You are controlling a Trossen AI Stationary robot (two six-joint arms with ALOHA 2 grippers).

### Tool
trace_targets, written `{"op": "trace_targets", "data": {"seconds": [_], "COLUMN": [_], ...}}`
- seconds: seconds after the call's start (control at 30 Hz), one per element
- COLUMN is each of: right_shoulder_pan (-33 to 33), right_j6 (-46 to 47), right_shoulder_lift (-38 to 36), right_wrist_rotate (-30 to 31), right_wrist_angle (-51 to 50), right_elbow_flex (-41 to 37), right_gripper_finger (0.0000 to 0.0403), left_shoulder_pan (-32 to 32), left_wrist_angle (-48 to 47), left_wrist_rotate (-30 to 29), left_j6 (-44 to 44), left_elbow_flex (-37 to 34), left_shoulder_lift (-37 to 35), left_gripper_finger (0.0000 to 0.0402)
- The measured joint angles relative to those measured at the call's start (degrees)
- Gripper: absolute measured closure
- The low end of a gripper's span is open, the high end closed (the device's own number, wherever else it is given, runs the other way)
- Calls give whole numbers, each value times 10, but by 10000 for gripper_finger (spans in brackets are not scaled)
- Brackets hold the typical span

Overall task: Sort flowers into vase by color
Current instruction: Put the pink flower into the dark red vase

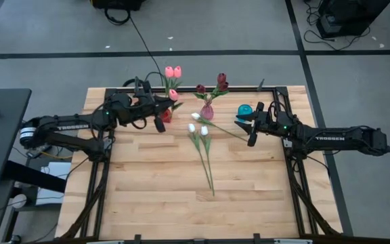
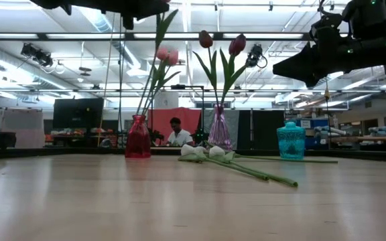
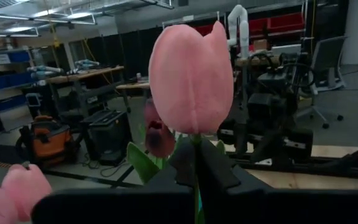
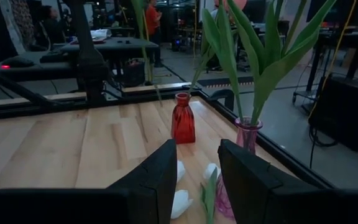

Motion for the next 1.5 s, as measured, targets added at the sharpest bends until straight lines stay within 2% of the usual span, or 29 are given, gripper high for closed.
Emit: {"op": "trace_targets", "data": {"seconds": [0.47,0.63,0.9,1.1,1.23,1.3,1.5], "right_shoulder_pan": [0,0,0,0,0,0,0], "right_j6": [2,2,2,7,16,16,16], "right_shoulder_lift": [0,0,0,0,0,0,0], "right_wrist_rotate": [0,0,0,0,0,0,0], "right_wrist_angle": [1,1,0,3,5,5,0], "right_elbow_flex": [0,0,0,0,0,0,0], "right_gripper_finger": [270,270,270,270,270,270,270], "left_shoulder_pan": [-7,-7,-7,-8,-8,-8,-7], "left_wrist_angle": [-38,-82,-96,-56,11,44,46], "left_wrist_rotate": [-7,-19,-22,-13,-13,-13,-15], "left_j6": [1,0,-19,-52,-59,-59,-44], "left_elbow_flex": [0,0,0,-59,-105,-112,-106], "left_shoulder_lift": [-50,-69,-62,-48,-56,-60,-102], "left_gripper_finger": [395,395,395,395,395,395,395]}}
